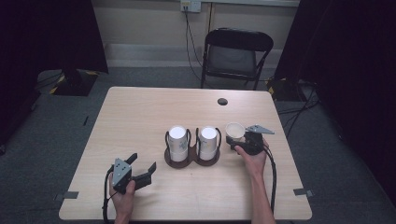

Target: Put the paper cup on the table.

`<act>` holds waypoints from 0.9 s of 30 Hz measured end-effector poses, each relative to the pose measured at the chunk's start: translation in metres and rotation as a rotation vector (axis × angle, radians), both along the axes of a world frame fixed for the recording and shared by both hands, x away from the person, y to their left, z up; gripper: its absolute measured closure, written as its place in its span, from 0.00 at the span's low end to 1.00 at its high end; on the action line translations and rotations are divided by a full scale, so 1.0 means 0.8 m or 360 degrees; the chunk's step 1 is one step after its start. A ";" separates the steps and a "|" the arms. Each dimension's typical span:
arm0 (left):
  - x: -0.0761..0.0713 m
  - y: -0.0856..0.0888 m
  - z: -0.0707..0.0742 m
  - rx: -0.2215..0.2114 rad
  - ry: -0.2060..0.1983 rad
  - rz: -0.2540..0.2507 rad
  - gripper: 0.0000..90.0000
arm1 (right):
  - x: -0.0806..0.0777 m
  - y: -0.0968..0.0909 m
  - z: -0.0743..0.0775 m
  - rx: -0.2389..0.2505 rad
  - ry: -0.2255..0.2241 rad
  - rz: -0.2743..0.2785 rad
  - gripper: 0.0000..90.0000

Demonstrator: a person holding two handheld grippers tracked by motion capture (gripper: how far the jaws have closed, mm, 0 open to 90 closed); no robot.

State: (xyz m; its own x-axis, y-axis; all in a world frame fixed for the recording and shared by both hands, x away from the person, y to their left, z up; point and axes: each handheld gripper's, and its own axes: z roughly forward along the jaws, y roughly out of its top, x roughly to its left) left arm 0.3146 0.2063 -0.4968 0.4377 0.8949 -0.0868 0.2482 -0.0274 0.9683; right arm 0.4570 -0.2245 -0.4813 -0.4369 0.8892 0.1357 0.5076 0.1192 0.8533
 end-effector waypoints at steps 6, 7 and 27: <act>0.001 0.003 0.000 -0.0034 0.0008 0.0000 0.18 | -0.006 -0.005 0.000 -0.0005 -0.0002 -0.0023 0.19; 0.001 0.003 0.000 -0.0033 0.0011 0.0006 0.18 | -0.007 -0.006 0.001 -0.0007 -0.0003 -0.0026 0.18; 0.001 0.004 0.000 -0.0038 0.0018 0.0014 0.17 | -0.039 -0.015 0.028 0.0047 -0.0109 -0.0075 0.15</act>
State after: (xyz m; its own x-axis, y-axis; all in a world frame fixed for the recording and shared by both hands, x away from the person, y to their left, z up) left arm 0.3158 0.2092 -0.4970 0.4285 0.8964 -0.1134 0.2593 -0.0018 0.9658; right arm 0.4254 -0.2361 -0.4592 -0.4036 0.9051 0.1335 0.4526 0.0707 0.8889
